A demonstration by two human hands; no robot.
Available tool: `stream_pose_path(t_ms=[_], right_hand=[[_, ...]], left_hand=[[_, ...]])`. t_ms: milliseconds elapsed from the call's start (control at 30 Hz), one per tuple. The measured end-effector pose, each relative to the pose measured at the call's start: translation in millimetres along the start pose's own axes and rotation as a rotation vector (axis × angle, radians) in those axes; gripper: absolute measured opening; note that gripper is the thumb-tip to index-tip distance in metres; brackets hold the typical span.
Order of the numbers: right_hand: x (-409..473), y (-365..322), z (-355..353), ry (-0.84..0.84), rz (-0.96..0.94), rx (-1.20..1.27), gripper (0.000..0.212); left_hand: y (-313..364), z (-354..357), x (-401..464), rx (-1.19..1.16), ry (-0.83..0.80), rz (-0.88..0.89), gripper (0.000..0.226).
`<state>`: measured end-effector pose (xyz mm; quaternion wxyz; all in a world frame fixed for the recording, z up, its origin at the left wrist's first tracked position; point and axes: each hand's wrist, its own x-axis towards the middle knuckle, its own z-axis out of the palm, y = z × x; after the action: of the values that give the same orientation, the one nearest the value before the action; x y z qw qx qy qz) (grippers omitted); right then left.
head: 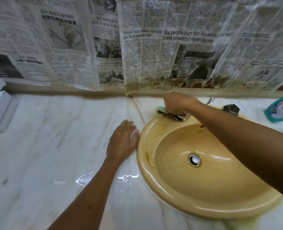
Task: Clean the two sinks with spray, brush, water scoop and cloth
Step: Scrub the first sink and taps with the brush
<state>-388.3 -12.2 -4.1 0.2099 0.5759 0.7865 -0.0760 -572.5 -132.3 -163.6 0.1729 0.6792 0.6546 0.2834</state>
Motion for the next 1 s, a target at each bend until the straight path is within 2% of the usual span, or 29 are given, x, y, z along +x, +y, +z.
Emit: stream_pose_path(t_ms=[133, 267, 367, 433, 600, 733, 800, 867, 900, 1000], right_hand=[[-9, -2, 14, 0.086, 0.023, 0.087, 0.014], [-22, -19, 36, -0.002, -0.047, 0.219, 0.027], [-18, -7, 28, 0.080, 0.045, 0.150, 0.009], [-17, -9, 29, 0.152, 0.097, 0.129, 0.020], [-46, -25, 86, 0.202, -0.049, 0.213, 0.025], [-61, 14, 107, 0.362, 0.164, 0.325, 0.028], [-73, 7, 112, 0.366, 0.111, 0.329, 0.031], [-88, -7, 119, 0.299, -0.021, 0.308, 0.032], [-92, -7, 120, 0.288, -0.025, 0.301, 0.032], [-81, 16, 120, 0.376, 0.182, 0.393, 0.030]], left_hand=[[-1, 2, 1, 0.011, 0.013, 0.014, 0.056], [-3, 3, 1, 0.019, 0.022, 0.017, 0.055], [-2, 3, 0, 0.016, 0.028, 0.016, 0.055], [-2, 3, 0, 0.024, 0.032, 0.018, 0.054], [-1, 2, 0, 0.024, 0.028, 0.011, 0.045], [-1, 5, 0, 0.036, 0.039, 0.034, 0.045], [-2, 4, 1, 0.039, 0.046, 0.031, 0.047], [-2, 4, 1, 0.035, 0.055, 0.043, 0.053], [-2, 4, 1, 0.036, 0.057, 0.047, 0.055], [-3, 5, 2, 0.064, 0.045, 0.050, 0.057]])
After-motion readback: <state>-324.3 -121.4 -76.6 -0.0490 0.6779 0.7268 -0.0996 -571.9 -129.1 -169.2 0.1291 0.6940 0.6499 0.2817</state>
